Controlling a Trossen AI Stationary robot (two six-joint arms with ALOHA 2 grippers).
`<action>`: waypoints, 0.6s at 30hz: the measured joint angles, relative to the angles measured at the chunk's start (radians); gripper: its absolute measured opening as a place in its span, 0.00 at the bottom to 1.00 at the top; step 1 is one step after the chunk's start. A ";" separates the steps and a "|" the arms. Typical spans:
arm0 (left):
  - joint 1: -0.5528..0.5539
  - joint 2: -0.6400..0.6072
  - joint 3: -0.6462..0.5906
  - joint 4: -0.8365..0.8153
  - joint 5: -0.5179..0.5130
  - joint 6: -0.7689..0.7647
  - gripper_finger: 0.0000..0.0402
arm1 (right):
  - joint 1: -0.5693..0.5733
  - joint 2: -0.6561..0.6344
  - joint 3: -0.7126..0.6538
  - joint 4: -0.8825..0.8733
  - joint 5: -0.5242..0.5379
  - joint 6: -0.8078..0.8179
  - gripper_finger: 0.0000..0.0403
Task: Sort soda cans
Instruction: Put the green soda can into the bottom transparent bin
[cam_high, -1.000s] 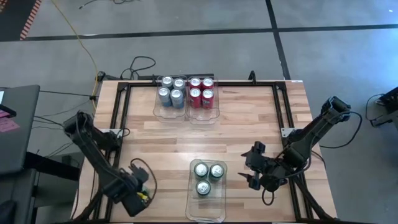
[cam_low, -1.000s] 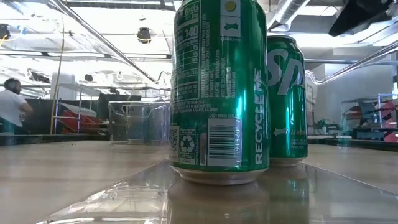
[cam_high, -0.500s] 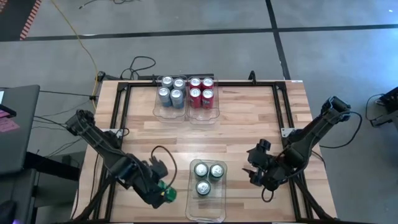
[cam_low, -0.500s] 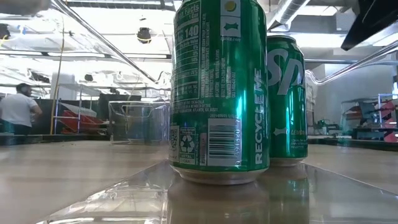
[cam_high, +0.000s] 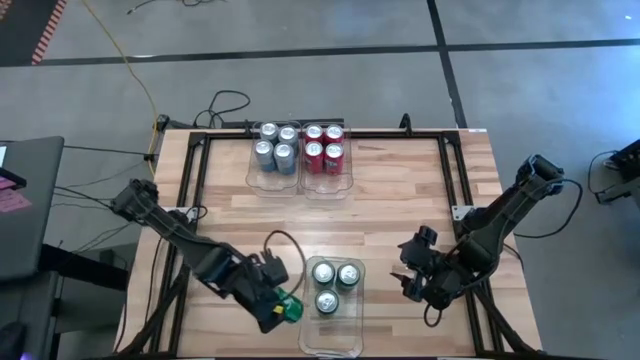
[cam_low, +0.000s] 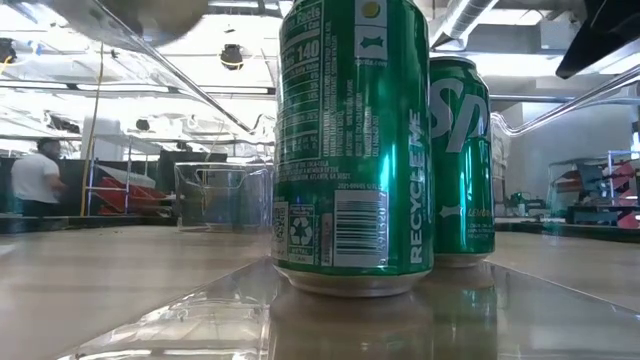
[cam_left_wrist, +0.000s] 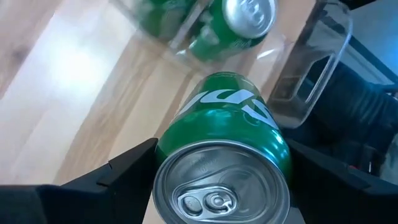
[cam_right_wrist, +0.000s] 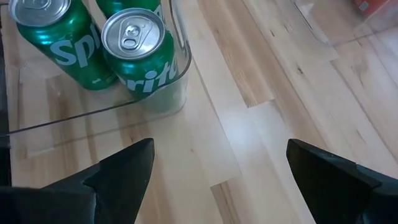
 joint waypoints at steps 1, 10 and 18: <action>0.011 0.013 0.000 0.023 0.007 0.021 0.76 | 0.000 0.000 0.000 0.001 0.000 0.000 0.95; 0.070 0.066 0.001 0.126 0.026 0.193 0.76 | 0.000 0.000 0.000 0.003 0.001 0.000 0.95; 0.104 0.065 0.001 0.159 0.033 0.240 0.76 | 0.001 0.000 0.000 0.004 0.001 0.016 0.95</action>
